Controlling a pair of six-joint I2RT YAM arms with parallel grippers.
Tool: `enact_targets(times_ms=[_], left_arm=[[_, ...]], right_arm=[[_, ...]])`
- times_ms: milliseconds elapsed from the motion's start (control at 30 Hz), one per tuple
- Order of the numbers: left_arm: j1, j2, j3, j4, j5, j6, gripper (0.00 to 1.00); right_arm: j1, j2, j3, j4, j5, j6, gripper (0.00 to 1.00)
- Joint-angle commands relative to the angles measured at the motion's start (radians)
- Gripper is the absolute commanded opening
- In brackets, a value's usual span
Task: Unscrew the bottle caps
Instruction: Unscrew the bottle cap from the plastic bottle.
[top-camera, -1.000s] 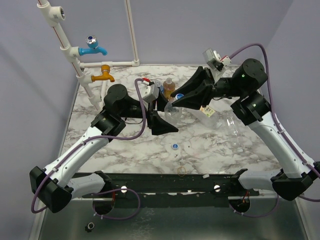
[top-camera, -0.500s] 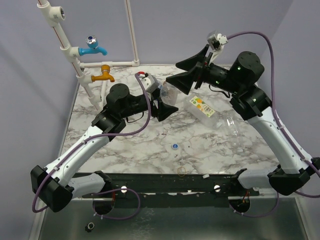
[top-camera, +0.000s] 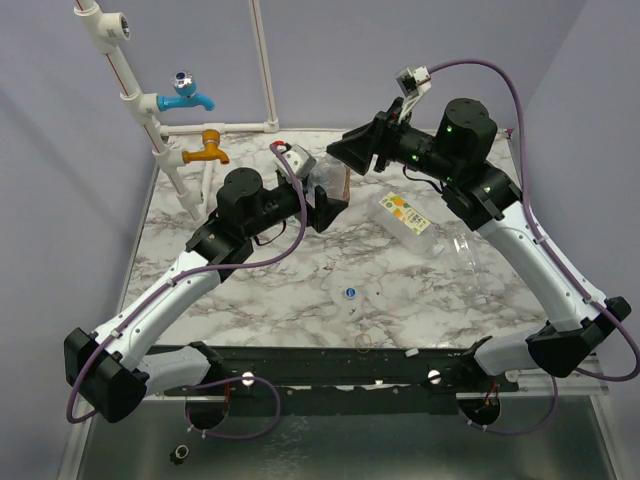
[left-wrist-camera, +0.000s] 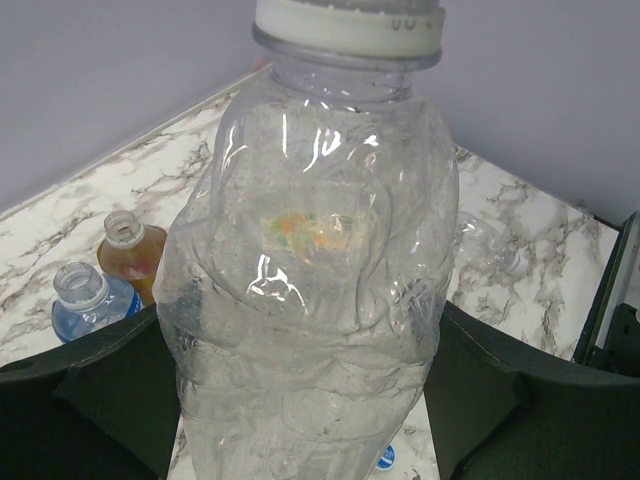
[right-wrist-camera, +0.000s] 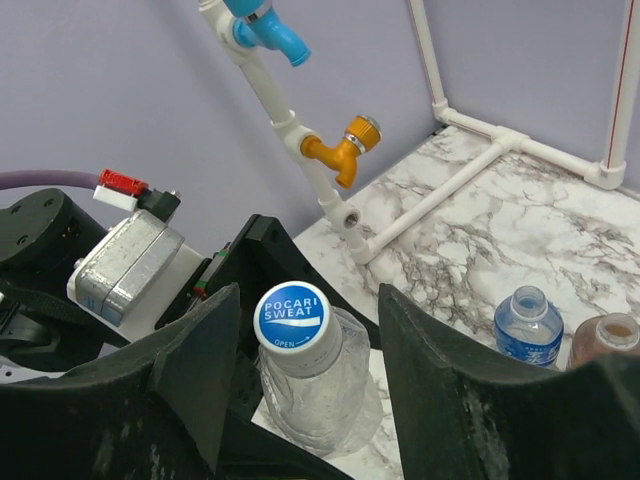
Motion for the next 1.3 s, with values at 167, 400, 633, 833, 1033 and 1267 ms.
enact_targets(times_ms=[167, 400, 633, 833, 1033, 1267], left_arm=[[0.001, 0.002, -0.004, 0.001, -0.025, 0.01, 0.0], [0.001, -0.007, -0.013, 0.001, 0.008, 0.007, 0.0], [0.001, -0.024, -0.042, -0.004, 0.128, 0.016, 0.0], [0.002, -0.027, -0.042, 0.016, 0.337, -0.051, 0.0], [0.001, -0.01, -0.014, 0.031, 0.687, -0.127, 0.0], [0.002, -0.005, -0.008, 0.045, 0.642, -0.111, 0.0]], right_arm=[[0.002, 0.053, 0.017, 0.026, -0.052, 0.045, 0.6], [0.003, 0.04, 0.007, 0.039, -0.019, 0.031, 0.22], [0.003, -0.038, -0.055, 0.113, -0.038, 0.017, 0.11], [0.003, -0.09, -0.158, 0.313, -0.333, 0.046, 0.05], [0.002, -0.113, -0.203, 0.43, -0.669, 0.074, 0.02], [0.001, -0.125, -0.178, 0.273, -0.615, -0.015, 0.35]])
